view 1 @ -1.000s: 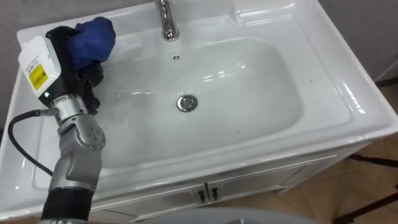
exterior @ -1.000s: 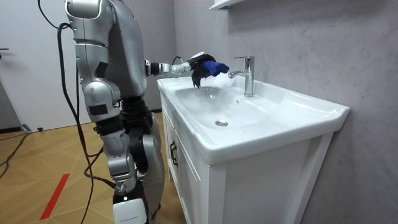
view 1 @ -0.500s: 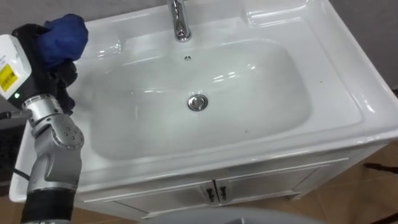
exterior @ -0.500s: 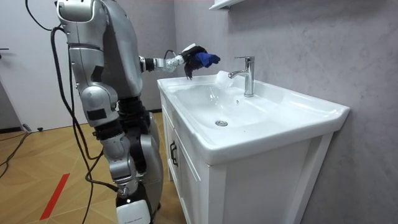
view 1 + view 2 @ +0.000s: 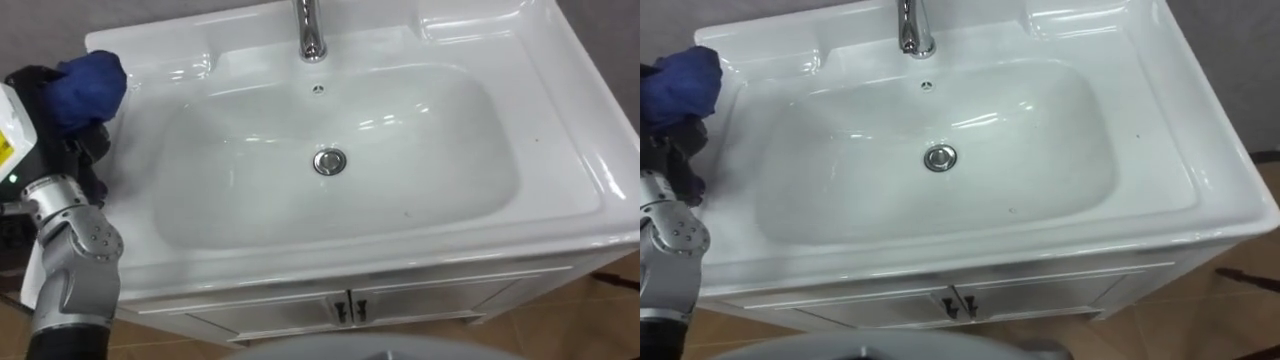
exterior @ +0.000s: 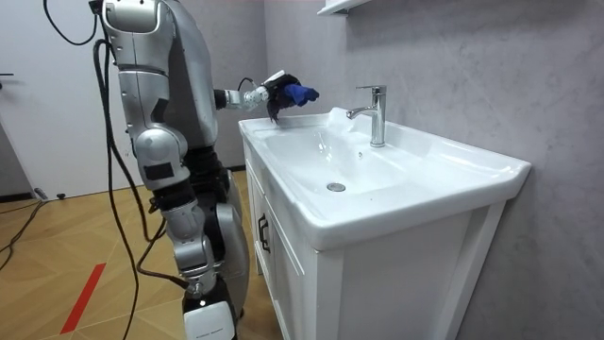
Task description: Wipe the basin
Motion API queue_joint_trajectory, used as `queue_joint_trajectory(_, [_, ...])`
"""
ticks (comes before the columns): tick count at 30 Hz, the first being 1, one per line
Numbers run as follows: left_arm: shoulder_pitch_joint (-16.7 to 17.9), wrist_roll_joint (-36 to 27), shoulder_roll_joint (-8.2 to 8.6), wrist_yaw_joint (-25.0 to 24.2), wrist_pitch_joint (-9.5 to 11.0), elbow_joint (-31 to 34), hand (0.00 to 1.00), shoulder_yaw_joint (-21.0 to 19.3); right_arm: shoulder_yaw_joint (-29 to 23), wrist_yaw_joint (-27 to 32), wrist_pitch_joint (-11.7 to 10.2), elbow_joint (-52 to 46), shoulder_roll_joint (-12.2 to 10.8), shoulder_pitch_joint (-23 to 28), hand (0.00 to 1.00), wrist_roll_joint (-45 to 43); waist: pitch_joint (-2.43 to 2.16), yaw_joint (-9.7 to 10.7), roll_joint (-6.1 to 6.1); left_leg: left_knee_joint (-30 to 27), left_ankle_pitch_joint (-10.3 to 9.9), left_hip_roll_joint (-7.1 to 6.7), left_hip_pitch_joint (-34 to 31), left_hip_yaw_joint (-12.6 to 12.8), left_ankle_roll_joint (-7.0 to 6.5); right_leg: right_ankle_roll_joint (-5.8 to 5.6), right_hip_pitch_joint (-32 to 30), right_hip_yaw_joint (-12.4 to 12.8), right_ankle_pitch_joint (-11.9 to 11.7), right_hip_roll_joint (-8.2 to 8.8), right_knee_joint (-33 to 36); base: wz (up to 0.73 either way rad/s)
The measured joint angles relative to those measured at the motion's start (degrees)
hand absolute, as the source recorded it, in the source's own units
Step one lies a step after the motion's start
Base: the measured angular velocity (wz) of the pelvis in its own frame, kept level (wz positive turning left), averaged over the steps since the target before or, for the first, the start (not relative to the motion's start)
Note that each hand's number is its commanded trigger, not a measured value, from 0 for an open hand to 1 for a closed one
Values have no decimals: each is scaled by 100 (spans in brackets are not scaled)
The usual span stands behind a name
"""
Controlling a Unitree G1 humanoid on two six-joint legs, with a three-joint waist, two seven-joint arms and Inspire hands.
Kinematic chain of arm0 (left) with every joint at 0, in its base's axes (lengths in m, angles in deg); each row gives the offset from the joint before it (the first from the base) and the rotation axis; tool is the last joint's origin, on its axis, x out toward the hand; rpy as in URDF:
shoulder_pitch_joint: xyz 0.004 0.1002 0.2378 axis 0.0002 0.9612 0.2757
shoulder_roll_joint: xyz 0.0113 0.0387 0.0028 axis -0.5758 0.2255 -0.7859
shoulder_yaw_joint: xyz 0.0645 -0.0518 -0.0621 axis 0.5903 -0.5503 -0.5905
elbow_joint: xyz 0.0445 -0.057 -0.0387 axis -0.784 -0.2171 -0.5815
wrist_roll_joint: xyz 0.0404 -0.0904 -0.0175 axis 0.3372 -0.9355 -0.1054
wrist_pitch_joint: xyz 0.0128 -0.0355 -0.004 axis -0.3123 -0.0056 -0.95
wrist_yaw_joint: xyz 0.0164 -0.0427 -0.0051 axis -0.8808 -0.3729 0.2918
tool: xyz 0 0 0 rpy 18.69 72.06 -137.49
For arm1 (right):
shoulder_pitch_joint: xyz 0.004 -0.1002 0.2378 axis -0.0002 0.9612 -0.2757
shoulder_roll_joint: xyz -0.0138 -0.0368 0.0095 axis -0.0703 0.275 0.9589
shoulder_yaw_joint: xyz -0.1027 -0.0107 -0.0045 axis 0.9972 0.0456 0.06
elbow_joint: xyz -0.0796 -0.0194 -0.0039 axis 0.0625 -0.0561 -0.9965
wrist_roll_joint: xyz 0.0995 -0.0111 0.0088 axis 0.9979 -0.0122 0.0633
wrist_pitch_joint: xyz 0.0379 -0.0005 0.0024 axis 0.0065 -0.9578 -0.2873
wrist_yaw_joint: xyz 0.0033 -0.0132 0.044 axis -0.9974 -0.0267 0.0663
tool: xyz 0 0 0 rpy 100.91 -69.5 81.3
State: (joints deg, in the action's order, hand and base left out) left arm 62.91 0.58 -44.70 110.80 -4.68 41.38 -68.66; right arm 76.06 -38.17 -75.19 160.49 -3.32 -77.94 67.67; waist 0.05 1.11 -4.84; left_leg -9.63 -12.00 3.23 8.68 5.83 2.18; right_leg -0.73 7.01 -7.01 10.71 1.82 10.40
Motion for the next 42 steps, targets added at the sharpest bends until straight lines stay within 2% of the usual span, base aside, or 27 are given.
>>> queue_joint_trajectory(8, [122,1,1,-12,-6,-3,100,1,0,-14,3,-28,0,-2,0,0,2,6,7,0,0,-1,-7,1,0,-1,-7,-1,1,0,-9,0])
queue_joint_trajectory(10, [122,4,2,-12,-6,-3,65,1,0,-15,5,-29,-1,1,0,-6,0,15,9,0,0,-1,-5,1,0,-1,-7,1,1,-1,-9,0])
queue_joint_trajectory(11, [122,4,2,-12,-6,-3,9,1,0,-15,5,-29,-2,2,0,-8,0,17,10,0,0,0,-4,2,0,-1,-7,2,1,-1,-9,0])
queue_joint_trajectory(12, [122,5,2,-12,-6,-3,0,1,-1,-15,5,-29,-4,4,0,-11,-2,16,14,0,0,-1,-3,2,0,-1,-7,2,1,-1,-9,0])
queue_joint_trajectory(24, [124,10,24,-11,-110,-4,0,69,215,7,55,-28,-31,7,0,-16,-37,40,119,1,0,-1,3,4,0,0,4,5,0,-1,-9,0])
queue_joint_trajectory(33, [123,10,24,-11,-104,-3,0,68,214,-16,46,-51,-49,21,0,-39,-2,50,22,1,0,-1,4,12,0,-1,-6,28,4,0,17,0])
queue_joint_trajectory(38, [122,2,24,-11,-99,-3,0,68,220,-23,41,-45,-50,18,0,-24,-16,57,-17,1,0,-1,6,12,0,-2,-3,29,7,0,13,0])
queue_joint_trajectory(42, [122,4,24,-11,-74,-3,0,67,227,-19,25,-42,-50,11,0,-24,3,36,-21,2,0,-3,1,8,0,-2,43,29,7,1,14,0])
